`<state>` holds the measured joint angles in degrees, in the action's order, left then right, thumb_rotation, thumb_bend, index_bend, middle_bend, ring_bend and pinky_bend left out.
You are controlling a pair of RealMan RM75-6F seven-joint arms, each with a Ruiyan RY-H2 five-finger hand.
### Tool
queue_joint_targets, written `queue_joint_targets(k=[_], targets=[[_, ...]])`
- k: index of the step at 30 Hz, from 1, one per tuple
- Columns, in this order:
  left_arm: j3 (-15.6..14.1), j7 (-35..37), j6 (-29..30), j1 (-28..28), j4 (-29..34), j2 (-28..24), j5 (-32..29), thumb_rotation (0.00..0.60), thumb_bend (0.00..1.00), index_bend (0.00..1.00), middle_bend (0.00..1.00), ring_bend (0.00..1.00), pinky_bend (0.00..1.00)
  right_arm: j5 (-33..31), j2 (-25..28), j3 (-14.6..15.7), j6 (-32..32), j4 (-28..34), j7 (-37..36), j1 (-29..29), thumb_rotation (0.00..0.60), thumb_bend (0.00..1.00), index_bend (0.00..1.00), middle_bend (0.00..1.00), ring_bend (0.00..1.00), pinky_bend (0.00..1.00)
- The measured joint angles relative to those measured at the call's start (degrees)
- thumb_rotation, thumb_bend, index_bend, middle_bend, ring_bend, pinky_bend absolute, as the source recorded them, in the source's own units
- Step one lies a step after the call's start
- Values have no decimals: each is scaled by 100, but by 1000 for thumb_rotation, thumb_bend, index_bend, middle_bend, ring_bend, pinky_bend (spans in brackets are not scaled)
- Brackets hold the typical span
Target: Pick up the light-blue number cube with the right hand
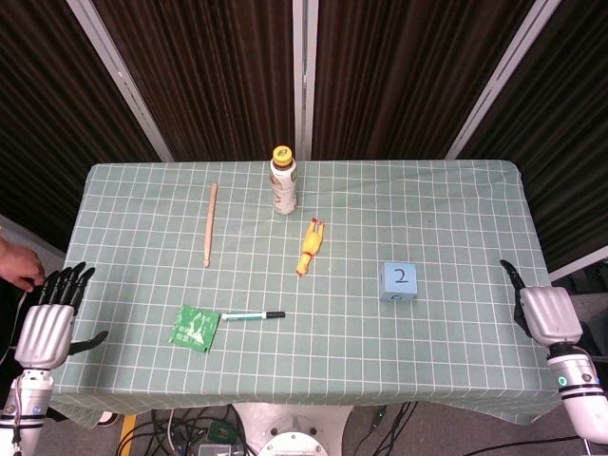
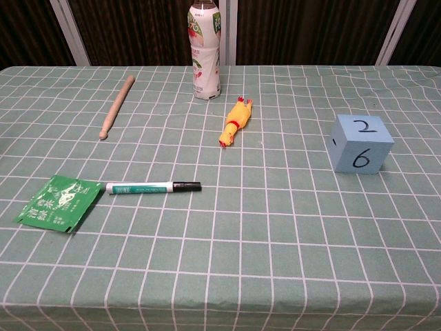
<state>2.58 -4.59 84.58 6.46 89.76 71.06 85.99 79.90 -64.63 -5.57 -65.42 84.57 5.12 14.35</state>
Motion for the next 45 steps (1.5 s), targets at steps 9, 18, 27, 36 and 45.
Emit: queue_joint_targets(k=[9, 18, 27, 36, 45], targets=[[-9, 184, -12, -6, -131, -15, -13, 600, 64, 28, 0, 0, 0, -739, 440, -46, 1734, 906, 215, 862, 600, 1000, 155, 972, 847, 746], [-5, 274, 8, -26, -155, -111, -31, 600, 64, 28, 0, 0, 0, -1809, 390, -127, 2655, 1195, 635, 1772, 600, 1000, 155, 973, 847, 746], [10, 401, 11, -34, -217, -153, -52, 600, 64, 28, 0, 0, 0, -2561, 269, -41, 2905, 1279, 1094, 2382, 600, 1000, 173, 973, 847, 746], [15, 539, 40, -44, -321, -141, -44, 600, 64, 28, 0, 0, 0, -3232, 158, 75, 2804, 1451, 1643, 2958, 600, 1000, 173, 976, 847, 746], [10, 687, 112, -110, -403, -196, -61, 600, 64, 28, 0, 0, 0, -4222, -40, 227, 2737, 1484, 2281, 3804, 600, 1000, 174, 980, 847, 746]])
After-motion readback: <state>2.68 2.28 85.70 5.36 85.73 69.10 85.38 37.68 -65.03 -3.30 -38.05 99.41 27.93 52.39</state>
